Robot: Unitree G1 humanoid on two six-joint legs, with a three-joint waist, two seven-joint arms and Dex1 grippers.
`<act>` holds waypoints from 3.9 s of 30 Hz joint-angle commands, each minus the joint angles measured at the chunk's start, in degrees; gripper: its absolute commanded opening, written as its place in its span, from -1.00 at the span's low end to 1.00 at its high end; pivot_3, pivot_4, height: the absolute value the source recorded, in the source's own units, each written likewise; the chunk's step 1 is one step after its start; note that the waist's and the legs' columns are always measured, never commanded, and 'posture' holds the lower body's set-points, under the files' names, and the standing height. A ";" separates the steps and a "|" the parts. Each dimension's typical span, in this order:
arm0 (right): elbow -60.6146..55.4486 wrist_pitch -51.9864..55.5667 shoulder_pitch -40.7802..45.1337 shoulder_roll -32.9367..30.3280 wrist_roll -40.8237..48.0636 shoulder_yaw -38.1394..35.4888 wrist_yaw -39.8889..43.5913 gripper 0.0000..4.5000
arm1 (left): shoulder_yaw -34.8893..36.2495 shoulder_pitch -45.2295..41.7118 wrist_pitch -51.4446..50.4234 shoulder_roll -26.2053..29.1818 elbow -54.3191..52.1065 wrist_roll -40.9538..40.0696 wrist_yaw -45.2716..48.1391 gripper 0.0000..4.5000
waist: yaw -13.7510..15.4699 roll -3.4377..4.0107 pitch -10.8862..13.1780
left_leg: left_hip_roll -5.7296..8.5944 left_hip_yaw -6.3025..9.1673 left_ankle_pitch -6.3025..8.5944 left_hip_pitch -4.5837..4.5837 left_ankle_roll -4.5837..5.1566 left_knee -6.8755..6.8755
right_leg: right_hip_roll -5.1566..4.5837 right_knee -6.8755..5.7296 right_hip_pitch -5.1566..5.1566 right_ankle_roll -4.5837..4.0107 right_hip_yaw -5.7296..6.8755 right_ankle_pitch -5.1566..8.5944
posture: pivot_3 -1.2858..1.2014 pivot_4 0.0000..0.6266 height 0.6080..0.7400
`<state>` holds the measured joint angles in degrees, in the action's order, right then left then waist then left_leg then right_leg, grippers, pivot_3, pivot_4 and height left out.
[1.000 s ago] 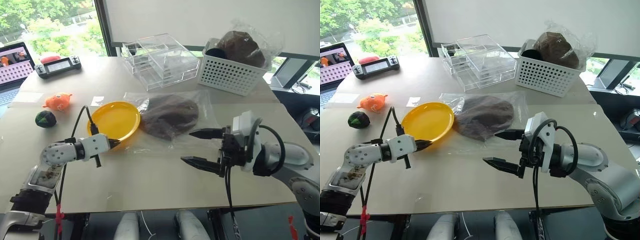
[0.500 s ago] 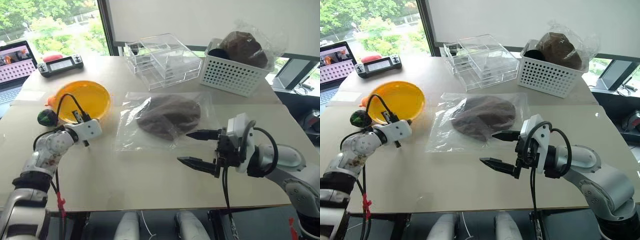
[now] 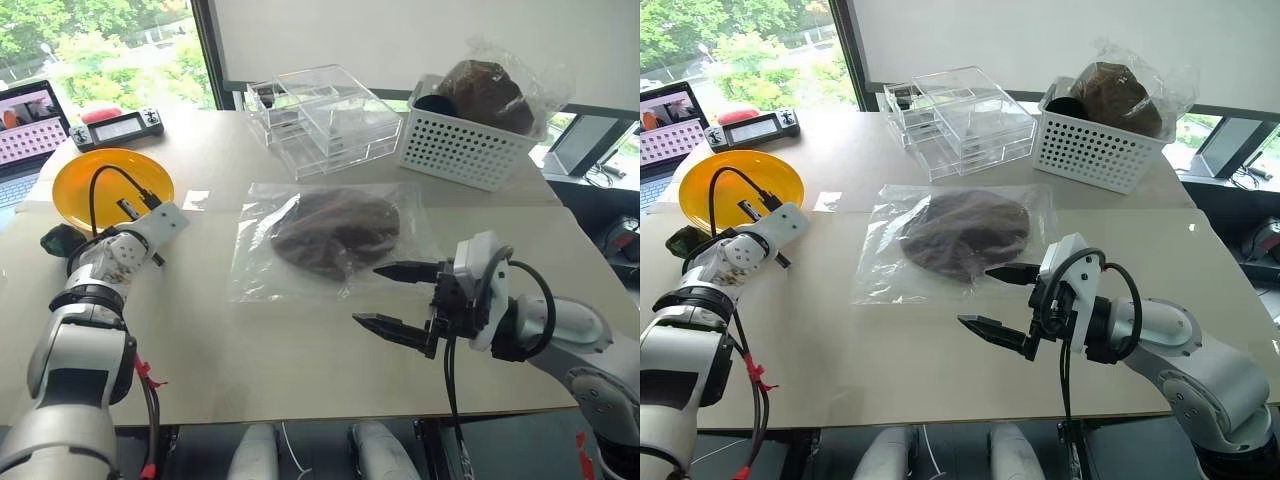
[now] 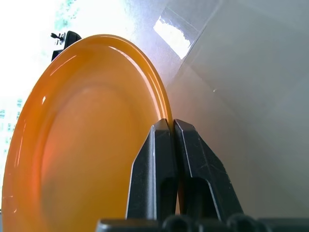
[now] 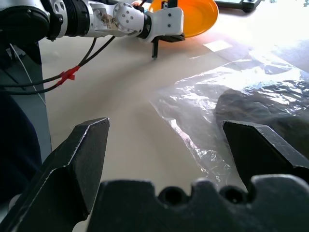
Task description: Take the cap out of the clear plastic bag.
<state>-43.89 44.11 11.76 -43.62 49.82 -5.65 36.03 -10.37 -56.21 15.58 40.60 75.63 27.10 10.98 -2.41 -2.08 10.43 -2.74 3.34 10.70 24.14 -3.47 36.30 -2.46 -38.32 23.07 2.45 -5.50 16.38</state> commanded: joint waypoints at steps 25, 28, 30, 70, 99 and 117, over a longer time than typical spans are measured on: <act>-0.55 -1.33 -0.19 -1.73 0.50 -2.60 0.60 1.00 | 11.35 15.04 -22.24 -2.31 -55.63 -49.57 50.95 0.98 | -0.34 -0.03 -0.01 | -0.01 0.01 -0.01 0.01 0.00 0.12 | 0.00 -0.30 0.05 -0.06 -0.02 -0.03 | 0.03 -0.52 0.92; 1.06 -2.02 -0.86 -2.00 -1.75 -3.71 -0.25 1.00 | 8.89 22.36 -36.18 -1.26 -73.61 -58.32 54.97 0.98 | -0.55 -0.02 -0.02 | -0.04 0.01 0.00 0.00 0.00 0.15 | -0.01 -0.34 0.03 -0.05 -0.05 -0.02 | 0.03 -0.52 0.92; 2.48 -3.64 -2.25 -2.25 -5.18 -4.95 -0.85 1.00 | 6.68 25.21 -37.15 -1.70 -78.25 -56.28 53.82 0.98 | -0.22 -0.02 -0.02 | -0.03 0.02 0.00 -0.05 0.00 0.22 | 0.00 -0.37 -0.01 -0.05 -0.05 -0.02 | 0.03 -0.52 0.92; -3.27 -9.01 -30.31 3.62 -15.96 -24.24 -4.92 1.00 | -21.45 26.21 -38.49 -15.20 -72.71 -11.61 44.32 0.98 | -0.75 0.25 -0.98 | -0.02 -0.14 0.03 -1.06 0.03 -0.01 | 0.06 0.25 -1.18 0.43 -0.27 0.23 | 0.03 -0.52 0.92; -5.09 -6.45 -28.26 2.86 -13.46 -27.06 -7.60 1.00 | -29.66 8.19 -16.19 -42.09 -31.21 2.04 7.11 0.98 | 1.39 0.24 -1.03 | 0.75 0.13 0.00 -1.00 0.15 0.06 | -0.01 0.85 -1.87 0.97 -1.11 0.65 | 0.03 -0.52 0.92; -5.12 -6.60 -28.17 3.13 -13.93 -26.13 -8.23 1.00 | -26.11 3.89 -11.78 -45.09 -20.21 1.43 3.17 -0.77 | -0.72 -0.04 -0.96 | 0.77 -0.05 0.00 -1.24 0.15 -0.12 | 0.01 0.83 -1.88 1.02 -1.40 0.63 | 0.03 -0.52 0.92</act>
<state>-47.10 37.70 -16.80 -40.43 35.24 -30.46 28.15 -35.99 -53.47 5.16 -4.63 51.06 27.00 13.96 -3.13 -2.12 9.47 -1.97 3.29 10.69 22.88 -3.31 36.16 -2.45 -37.49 21.19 3.47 -6.90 17.02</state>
